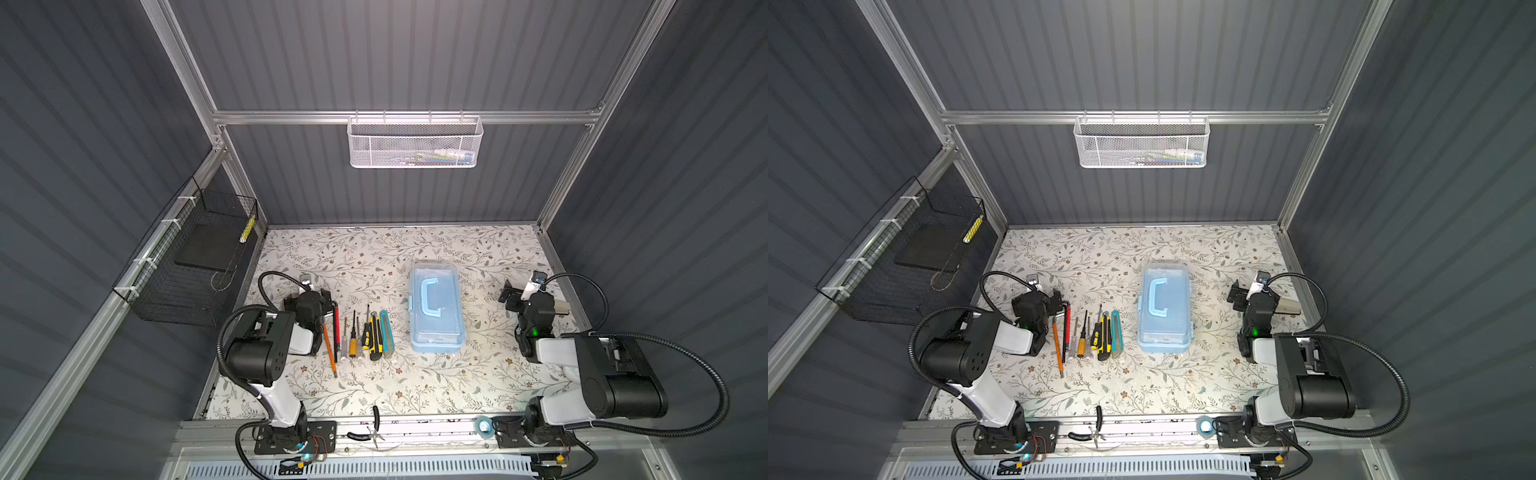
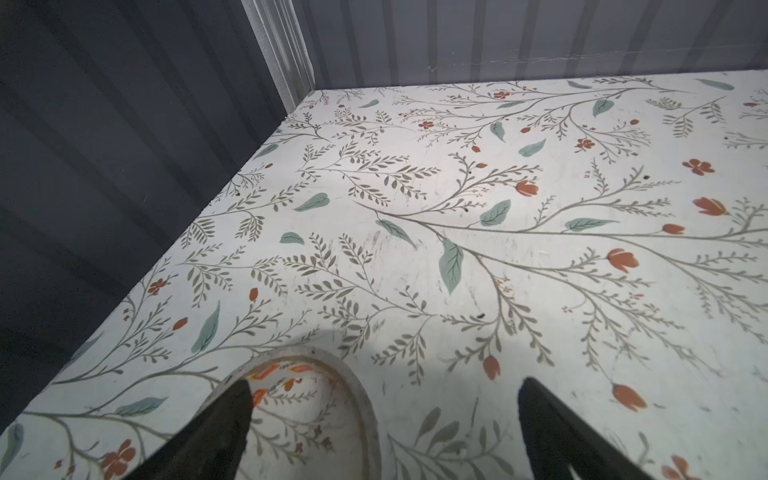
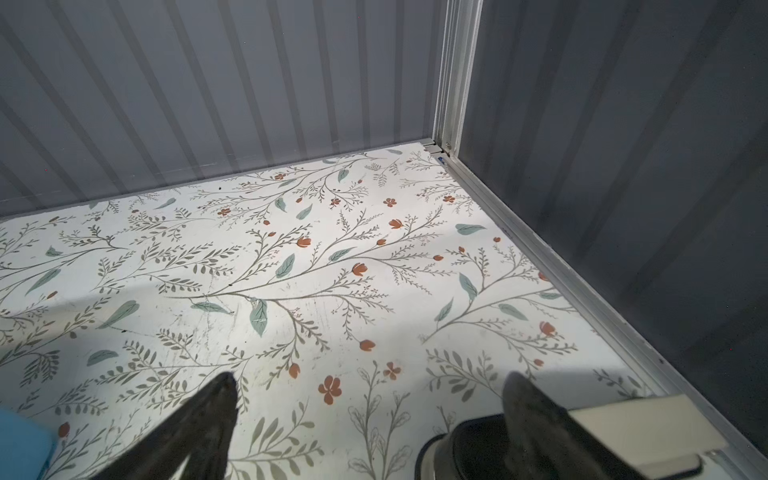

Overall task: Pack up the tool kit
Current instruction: 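Raise both arms from rest and move them toward the blue box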

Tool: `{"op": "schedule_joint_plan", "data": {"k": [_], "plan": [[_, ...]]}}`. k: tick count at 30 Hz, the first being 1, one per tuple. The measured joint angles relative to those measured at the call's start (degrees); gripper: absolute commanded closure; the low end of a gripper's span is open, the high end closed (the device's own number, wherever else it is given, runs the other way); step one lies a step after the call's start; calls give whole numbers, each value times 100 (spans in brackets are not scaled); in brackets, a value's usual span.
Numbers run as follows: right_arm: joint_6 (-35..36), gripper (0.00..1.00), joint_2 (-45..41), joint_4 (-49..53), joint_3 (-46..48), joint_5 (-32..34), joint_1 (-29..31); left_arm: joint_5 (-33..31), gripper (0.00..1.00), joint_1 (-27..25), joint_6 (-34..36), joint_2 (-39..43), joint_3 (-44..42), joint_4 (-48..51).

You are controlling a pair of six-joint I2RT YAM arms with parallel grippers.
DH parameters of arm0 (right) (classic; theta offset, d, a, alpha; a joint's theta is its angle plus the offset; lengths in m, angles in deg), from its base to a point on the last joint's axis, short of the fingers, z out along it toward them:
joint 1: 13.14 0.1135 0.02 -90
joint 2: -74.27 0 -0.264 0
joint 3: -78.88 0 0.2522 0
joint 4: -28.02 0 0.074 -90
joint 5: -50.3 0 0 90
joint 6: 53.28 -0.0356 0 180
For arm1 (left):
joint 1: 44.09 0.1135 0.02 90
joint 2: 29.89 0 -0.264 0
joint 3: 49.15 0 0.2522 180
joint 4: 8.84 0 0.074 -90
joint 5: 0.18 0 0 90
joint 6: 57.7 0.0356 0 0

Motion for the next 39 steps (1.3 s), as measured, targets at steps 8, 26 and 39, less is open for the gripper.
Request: {"op": "schedule_joint_plan", "data": {"k": [8,26,39], "plan": [[0,1,0,-11,0,-4,0,0,0,0,0,0,0,0],[-2,1,0,-13,0,-4,0,0,0,0,0,0,0,0],[280,1,-1384,2070,-804,686,1274,-96,0,-216,-352,1858,1241,2524]]}}
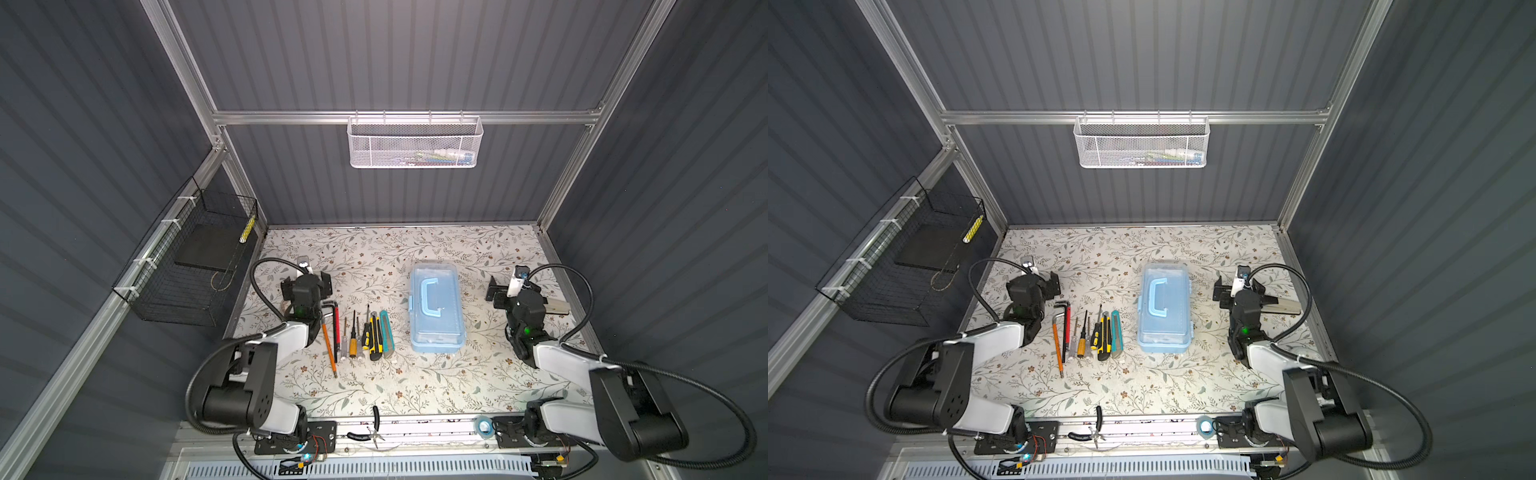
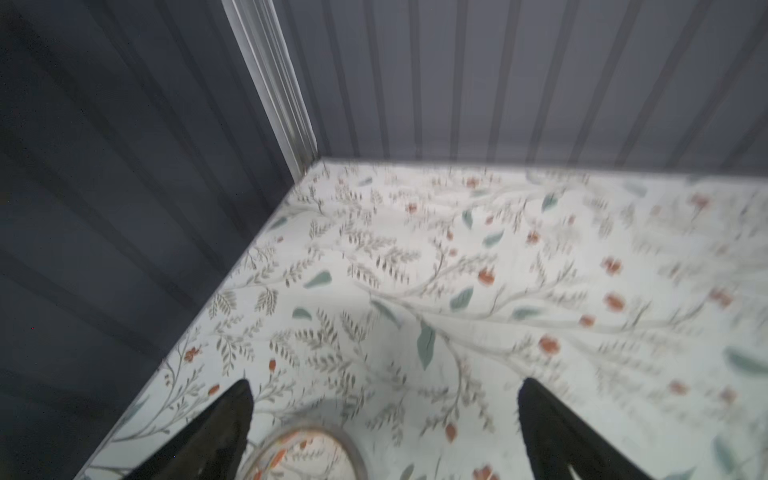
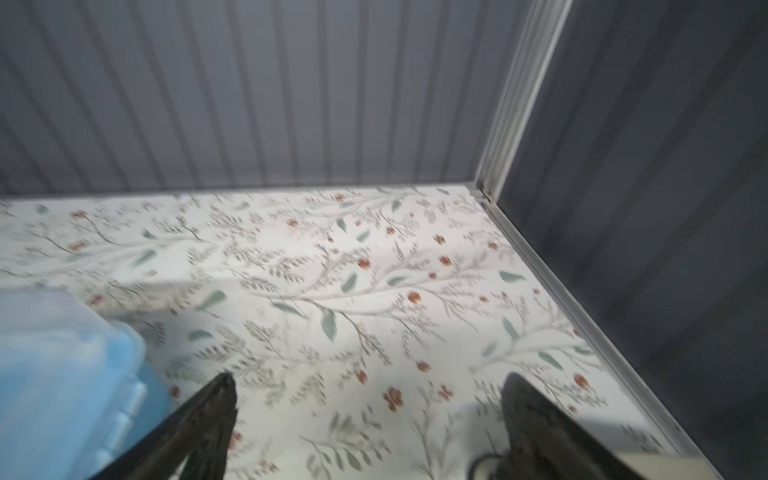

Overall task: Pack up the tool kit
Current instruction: 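Raise both arms from rest and move them toward the blue box, then grasp the blue box edge with the right gripper while left gripper approaches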

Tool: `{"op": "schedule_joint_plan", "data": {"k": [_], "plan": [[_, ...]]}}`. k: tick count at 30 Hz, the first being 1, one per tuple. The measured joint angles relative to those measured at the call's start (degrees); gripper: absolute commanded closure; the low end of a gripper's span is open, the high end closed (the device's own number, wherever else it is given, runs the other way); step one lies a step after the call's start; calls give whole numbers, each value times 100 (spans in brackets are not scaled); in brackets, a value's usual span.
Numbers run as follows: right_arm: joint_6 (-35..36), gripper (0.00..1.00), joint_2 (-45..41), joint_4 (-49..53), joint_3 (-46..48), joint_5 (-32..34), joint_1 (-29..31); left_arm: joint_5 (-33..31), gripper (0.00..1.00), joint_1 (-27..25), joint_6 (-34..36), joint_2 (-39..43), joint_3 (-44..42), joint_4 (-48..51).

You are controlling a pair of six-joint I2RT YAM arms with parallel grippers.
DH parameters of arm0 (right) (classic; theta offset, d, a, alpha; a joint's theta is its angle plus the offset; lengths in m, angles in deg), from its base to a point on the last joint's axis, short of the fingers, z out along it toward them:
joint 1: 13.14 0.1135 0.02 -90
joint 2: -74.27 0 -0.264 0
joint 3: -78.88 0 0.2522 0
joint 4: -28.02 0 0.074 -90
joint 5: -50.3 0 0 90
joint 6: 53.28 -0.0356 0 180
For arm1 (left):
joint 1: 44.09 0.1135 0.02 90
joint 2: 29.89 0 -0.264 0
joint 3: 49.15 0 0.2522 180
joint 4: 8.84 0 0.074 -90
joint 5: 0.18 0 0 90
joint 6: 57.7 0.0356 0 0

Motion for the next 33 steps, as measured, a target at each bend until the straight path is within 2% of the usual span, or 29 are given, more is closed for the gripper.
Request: {"op": "schedule_joint_plan", "data": {"k": [2,6,10,13,16,17,21,23,28,33], "plan": [[-352,1,-227,1021,-815,57,120,122,0,0,-393,262,581,660],[-1228,1,-708,2697,-2127,-144,413,1231,2,-13,-1158,249,1471,1679],[-2269,5,-846,4033,-3104,-1294,525,2616,5,-367,-1777,-162,1513,2017],[-2852,14,-431,4839,-3803,-2111,654,3342,7,-844,-2079,-647,1513,2264],[-3132,21,136,5466,-4256,-2660,979,3904,9,-1196,-2334,-1023,1513,2345],[-3204,24,302,5635,-4332,-2800,1106,4033,10,-1272,-2404,-1110,1513,2347],[-3447,47,835,6159,-4382,-3254,1532,4369,11,-1471,-2618,-1329,1513,2343],[-3536,52,1062,6306,-4382,-3416,1657,4450,12,-1578,-2688,-1423,1528,2347],[-3674,56,1451,6465,-4371,-3768,1816,4551,13,-2031,-2802,-1799,1696,2361],[-3751,55,1711,6474,-4299,-4009,1886,4551,13,-2321,-2933,-1947,1770,2273]]}}
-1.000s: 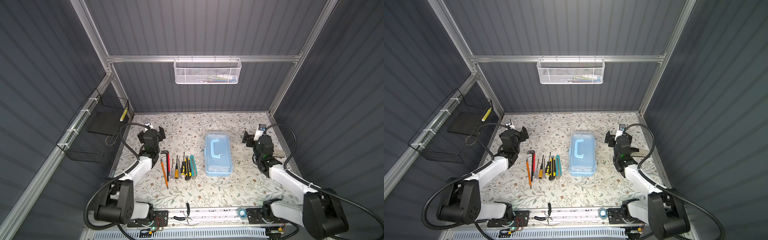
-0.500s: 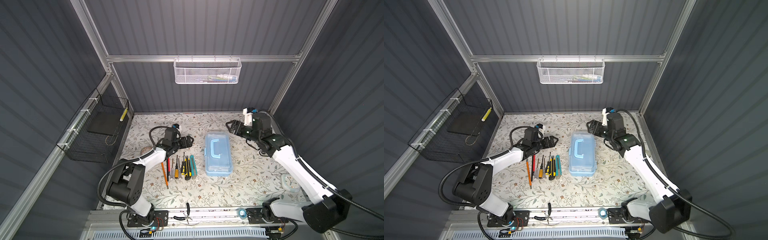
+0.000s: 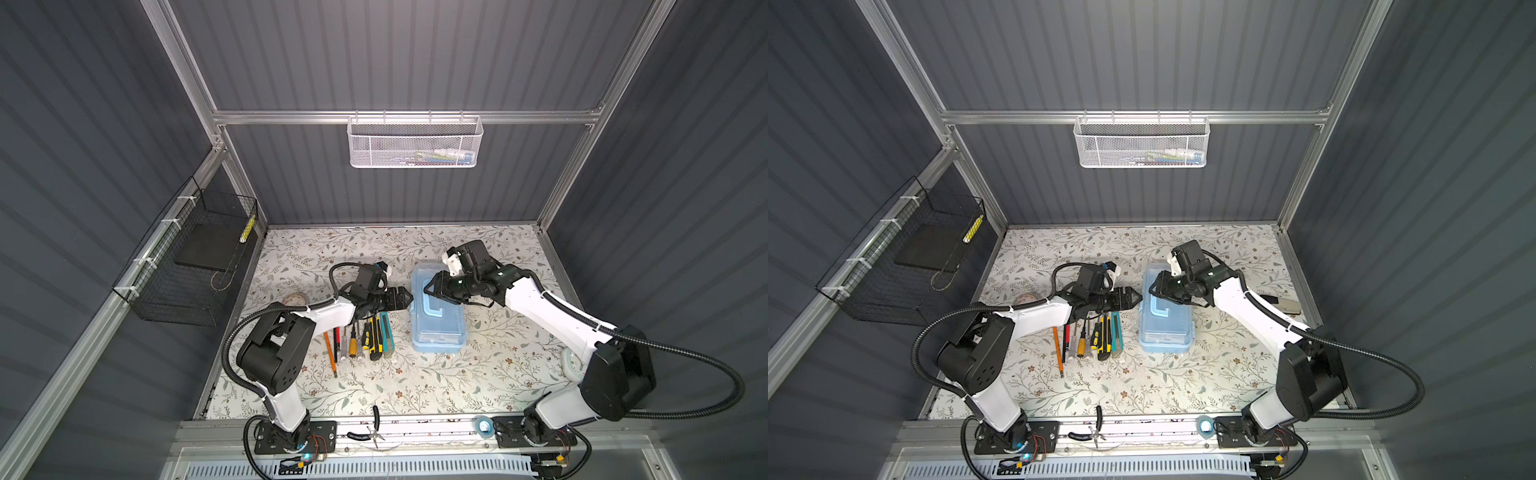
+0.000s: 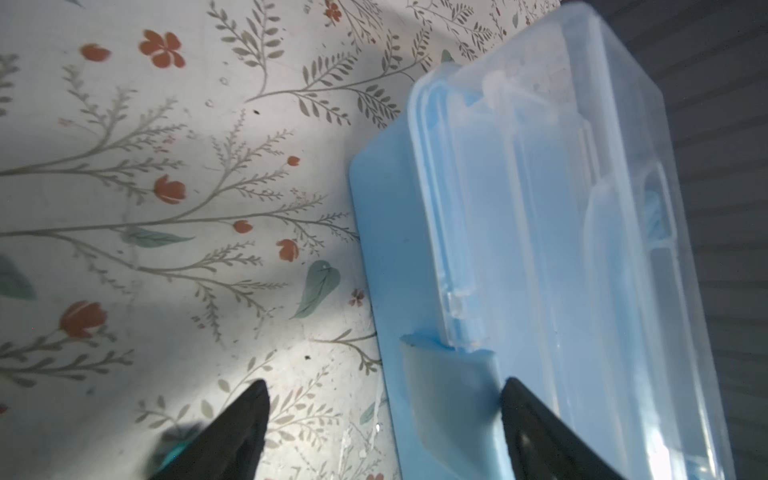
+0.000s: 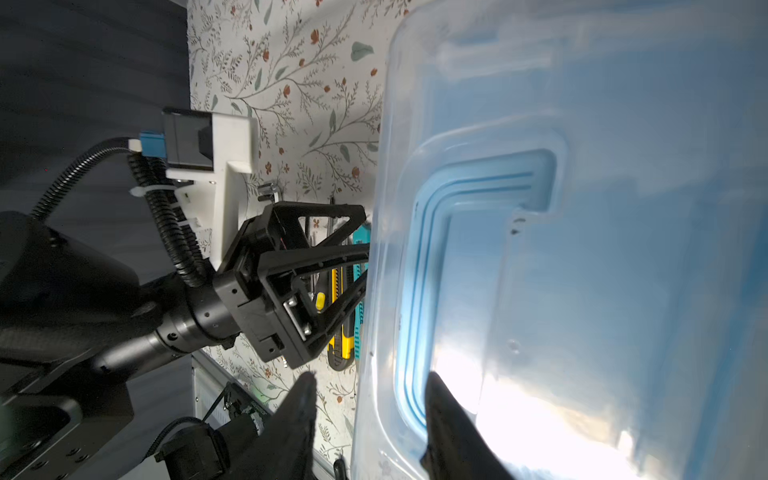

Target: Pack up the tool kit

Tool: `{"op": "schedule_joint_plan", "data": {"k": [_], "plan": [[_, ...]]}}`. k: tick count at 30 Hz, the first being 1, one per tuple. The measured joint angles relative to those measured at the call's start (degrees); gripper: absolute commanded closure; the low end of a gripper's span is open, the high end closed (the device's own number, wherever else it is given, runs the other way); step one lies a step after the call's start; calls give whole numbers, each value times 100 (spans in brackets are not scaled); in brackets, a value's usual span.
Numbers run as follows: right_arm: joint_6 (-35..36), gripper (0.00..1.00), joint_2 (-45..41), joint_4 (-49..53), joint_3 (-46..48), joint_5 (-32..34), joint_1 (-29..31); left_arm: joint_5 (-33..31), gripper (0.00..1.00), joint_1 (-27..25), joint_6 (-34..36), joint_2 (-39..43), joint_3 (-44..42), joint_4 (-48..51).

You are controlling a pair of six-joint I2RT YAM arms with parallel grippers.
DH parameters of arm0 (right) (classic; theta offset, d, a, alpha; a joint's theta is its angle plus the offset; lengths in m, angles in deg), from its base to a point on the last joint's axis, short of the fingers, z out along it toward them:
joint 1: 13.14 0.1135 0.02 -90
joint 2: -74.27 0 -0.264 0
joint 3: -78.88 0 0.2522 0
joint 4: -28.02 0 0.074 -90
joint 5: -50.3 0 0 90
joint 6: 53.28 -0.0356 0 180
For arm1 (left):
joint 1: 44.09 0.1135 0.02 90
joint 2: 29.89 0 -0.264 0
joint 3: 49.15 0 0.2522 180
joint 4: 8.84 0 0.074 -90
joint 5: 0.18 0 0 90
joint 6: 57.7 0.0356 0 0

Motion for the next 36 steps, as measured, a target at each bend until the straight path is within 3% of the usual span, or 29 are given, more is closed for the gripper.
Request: {"op": "schedule_joint_plan", "data": {"k": [14,21,29,36], "plan": [[15,50,442,-72,44,-197,-11,-238,14,-155,-57,-94,144,7],[-214,52,337,-1519,811,-1241,-358,-284,16,-164,-59,-94,151,17],[-433,54,404,-2297,1137,-1878,-601,-352,16,-175,-61,-138,151,-136],[-938,63,804,-3434,1325,-2621,-804,-568,18,-96,-66,-162,149,-278]]}}
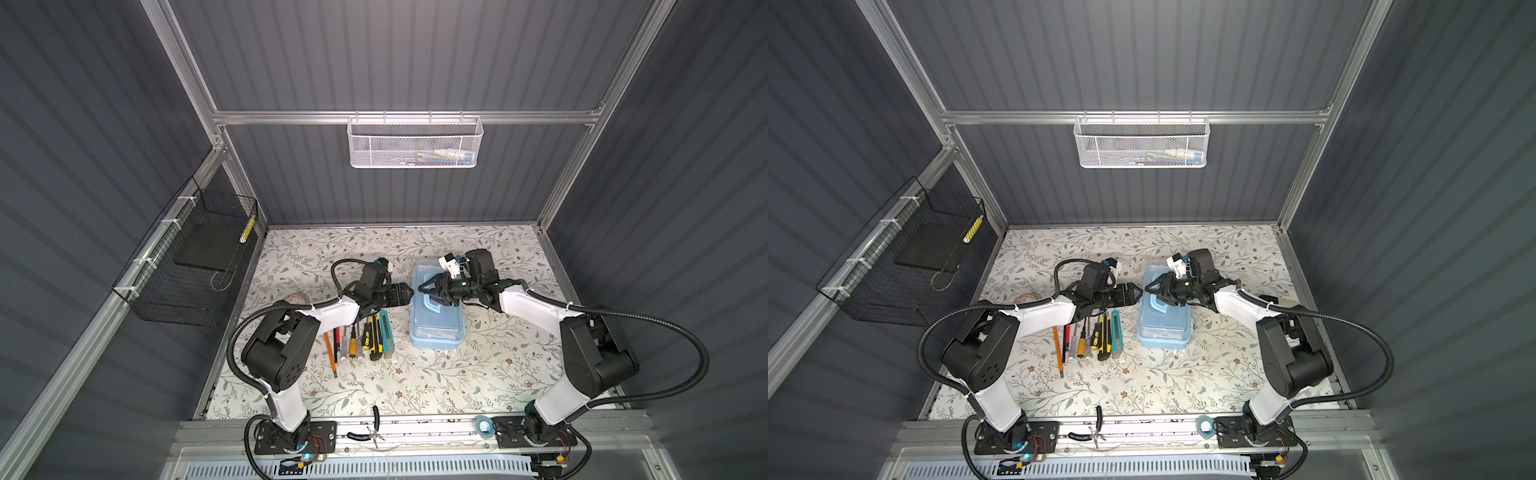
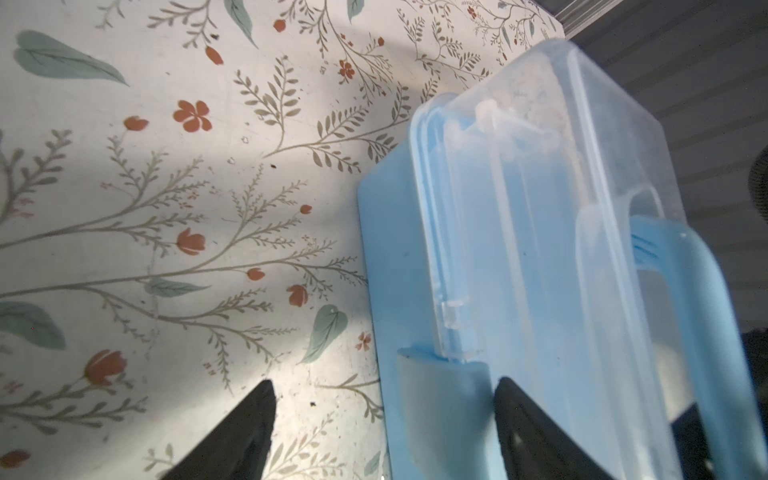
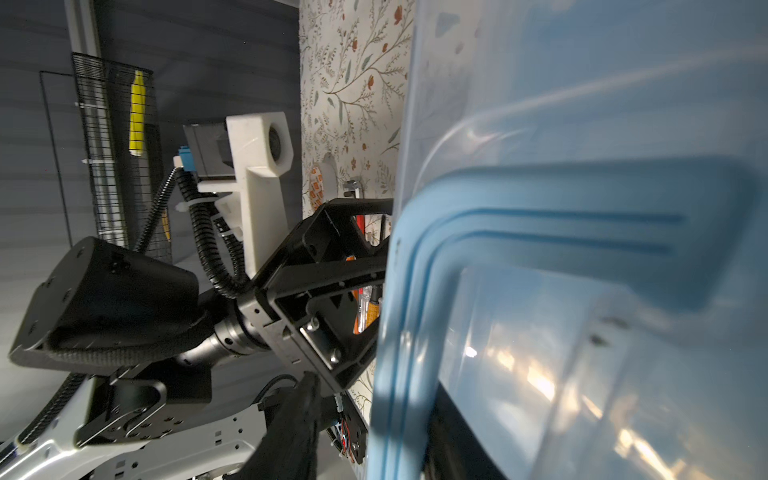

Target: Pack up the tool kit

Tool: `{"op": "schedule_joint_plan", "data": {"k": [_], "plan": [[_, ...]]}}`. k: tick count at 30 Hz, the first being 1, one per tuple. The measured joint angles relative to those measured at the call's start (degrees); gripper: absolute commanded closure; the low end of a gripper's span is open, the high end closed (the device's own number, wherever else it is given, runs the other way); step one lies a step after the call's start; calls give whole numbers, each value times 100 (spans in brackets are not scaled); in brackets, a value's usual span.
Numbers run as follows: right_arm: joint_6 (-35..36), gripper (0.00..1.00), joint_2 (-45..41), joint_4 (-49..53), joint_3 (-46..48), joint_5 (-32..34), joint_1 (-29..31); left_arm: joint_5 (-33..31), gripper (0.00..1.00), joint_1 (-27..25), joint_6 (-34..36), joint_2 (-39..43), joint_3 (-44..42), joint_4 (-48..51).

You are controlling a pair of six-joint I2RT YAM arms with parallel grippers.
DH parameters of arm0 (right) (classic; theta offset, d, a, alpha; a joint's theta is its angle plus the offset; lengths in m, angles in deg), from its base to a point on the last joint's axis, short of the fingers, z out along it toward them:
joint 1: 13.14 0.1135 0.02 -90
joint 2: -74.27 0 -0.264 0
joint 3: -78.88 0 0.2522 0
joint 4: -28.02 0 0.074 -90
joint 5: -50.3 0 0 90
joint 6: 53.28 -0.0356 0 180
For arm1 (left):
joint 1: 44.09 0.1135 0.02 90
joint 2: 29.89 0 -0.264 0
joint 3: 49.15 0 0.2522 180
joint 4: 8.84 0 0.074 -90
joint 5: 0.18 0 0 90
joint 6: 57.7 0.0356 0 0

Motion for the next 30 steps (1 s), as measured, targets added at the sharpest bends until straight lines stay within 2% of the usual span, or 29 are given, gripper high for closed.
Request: {"op": "schedule_joint_plan", "data": {"k": [3,6,8,12,16,20,26,30], "plan": [[-153,63,83,-264,4,-142,-37,-63,18,9,2,-15,0,-59],[-170,51,92,-203,-44,-146,-39,-79,21,9,7,-26,0,-87],[-26,47,129,214,-308,-101,-20,-85,21,2,22,-42,35,-76],[407,48,210,1078,-782,308,96,-79,21,-81,59,-166,175,-85],[557,58,264,1464,-905,422,94,-76,21,-144,74,-223,240,-87],[551,68,299,1388,-848,389,81,-81,22,-149,72,-225,243,-90],[452,98,260,1209,-654,256,9,-111,21,-164,94,-144,199,-39],[466,100,205,876,-446,-96,-37,-170,21,-177,181,44,138,243]]}}
